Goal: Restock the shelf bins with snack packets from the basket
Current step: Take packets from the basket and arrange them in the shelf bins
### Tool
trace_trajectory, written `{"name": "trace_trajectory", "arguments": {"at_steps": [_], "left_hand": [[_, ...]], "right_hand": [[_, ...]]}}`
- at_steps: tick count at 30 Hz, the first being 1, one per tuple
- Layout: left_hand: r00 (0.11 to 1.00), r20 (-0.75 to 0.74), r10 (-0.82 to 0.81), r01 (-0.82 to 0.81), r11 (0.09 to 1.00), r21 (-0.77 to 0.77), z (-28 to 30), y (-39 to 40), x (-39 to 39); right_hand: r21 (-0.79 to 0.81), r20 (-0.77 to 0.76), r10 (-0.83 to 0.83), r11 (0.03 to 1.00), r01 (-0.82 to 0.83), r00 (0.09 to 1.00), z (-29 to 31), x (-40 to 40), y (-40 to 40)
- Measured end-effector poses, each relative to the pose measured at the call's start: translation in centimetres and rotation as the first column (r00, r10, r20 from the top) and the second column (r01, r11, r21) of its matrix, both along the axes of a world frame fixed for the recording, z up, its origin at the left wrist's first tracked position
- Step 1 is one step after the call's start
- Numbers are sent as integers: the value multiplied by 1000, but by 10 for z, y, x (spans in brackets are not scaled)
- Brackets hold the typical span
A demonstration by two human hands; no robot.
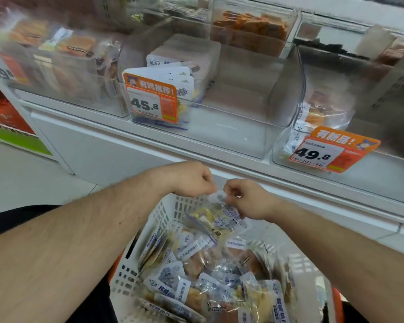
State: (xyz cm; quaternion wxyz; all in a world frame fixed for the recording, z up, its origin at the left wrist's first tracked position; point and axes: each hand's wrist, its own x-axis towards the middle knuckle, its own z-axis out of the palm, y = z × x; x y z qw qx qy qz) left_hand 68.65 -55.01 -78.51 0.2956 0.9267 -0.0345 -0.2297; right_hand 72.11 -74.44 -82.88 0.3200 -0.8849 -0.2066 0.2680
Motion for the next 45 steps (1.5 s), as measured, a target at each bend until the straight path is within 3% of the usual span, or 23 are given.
{"name": "trace_trajectory", "arguments": {"at_steps": [4, 7, 12, 16, 20, 22, 24, 26, 29, 32, 36, 45], "left_hand": [[974, 27, 225, -212, 947, -242, 15, 7, 5], [931, -101, 350, -362, 860, -360, 18, 8, 4], [868, -481, 124, -390, 769, -506, 9, -1, -5], [833, -552, -38, -415, 617, -669, 14, 0, -5], [856, -504, -113, -415, 431, -802, 20, 10, -5], [886, -451, -108, -381, 383, -842, 26, 9, -7], [910, -415, 2, -385, 375, -843, 35, 9, -8], [922, -364, 133, -387, 363, -847, 45, 10, -7], [912, -211, 353, -358, 428, -830, 63, 15, -9], [878, -19, 479, -285, 489, -824, 72, 23, -12], [833, 112, 541, -240, 537, -809, 74, 25, -19], [749, 131, 650, -216, 425, -879, 80, 30, -17]], "right_hand": [[175, -94, 31, 985, -14, 995, 53, 7, -8], [311, -156, 82, 950, -30, 984, 82, 7, -10], [645, -351, 213, 761, 71, 912, 102, 5, -11], [768, -403, 364, 633, 94, 839, 108, 9, -19], [774, -395, 313, 621, 129, 864, 110, 12, -26], [764, -417, 287, 624, 162, 862, 113, 10, -28], [751, -418, 238, 633, 187, 876, 120, 9, -28], [733, -423, 68, 612, 297, 904, 129, 11, -26], [721, -420, -157, 541, 433, 894, 132, 22, -27], [692, -425, -152, 581, 429, 892, 129, 19, -22], [559, -221, -148, 790, 250, 964, 125, 8, -11], [515, 57, -221, 842, 161, 974, 156, 11, 17]]}}
